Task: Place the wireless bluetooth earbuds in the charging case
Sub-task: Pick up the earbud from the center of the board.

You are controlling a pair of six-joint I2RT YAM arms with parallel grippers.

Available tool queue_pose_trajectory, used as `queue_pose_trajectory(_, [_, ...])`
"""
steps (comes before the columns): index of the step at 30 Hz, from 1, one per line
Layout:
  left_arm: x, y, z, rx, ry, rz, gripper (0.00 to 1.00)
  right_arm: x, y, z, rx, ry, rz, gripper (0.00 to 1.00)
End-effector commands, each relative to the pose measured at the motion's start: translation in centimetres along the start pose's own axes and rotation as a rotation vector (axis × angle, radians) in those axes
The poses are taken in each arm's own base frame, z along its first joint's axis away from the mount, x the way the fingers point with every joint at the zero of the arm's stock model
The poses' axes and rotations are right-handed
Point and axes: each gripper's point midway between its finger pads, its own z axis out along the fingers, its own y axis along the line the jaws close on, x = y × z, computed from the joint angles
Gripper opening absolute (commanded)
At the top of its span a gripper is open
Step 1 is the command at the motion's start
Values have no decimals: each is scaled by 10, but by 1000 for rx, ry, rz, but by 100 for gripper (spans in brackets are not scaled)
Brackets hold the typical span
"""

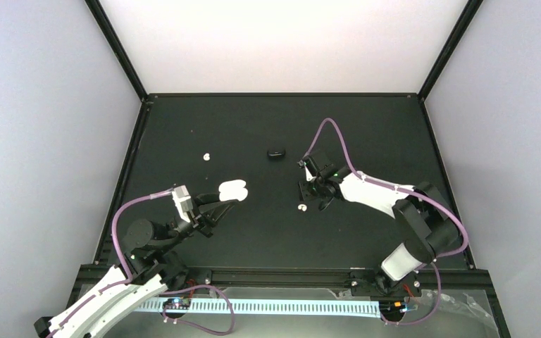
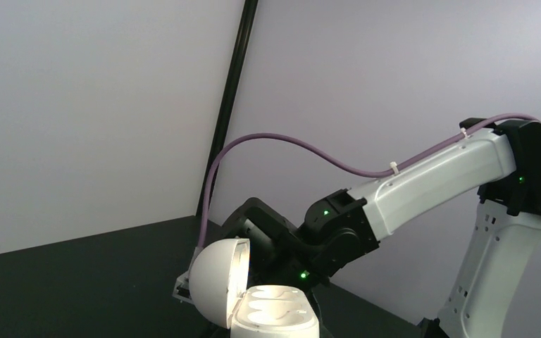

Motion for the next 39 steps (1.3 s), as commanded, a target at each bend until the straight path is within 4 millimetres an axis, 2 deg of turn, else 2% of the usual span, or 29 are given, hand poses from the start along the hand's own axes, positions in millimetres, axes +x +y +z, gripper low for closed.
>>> queue_pose_trajectory(1, [-6,-3,-1,11,-18,1,2,2,3,9,-16,25,-21,39])
queue_pose_trajectory(13, [-3,-1,2,6,-14,7,2,22,-4,17,-5,73,-28,33])
queue_pose_trajectory(25, [-2,0,1,3,-14,4,2,46,8,22,-34,122,-48,32])
queue_pose_trajectory(39, [-1,0,0,5,-15,-4,1,50,18,21,-68,124,-48,14])
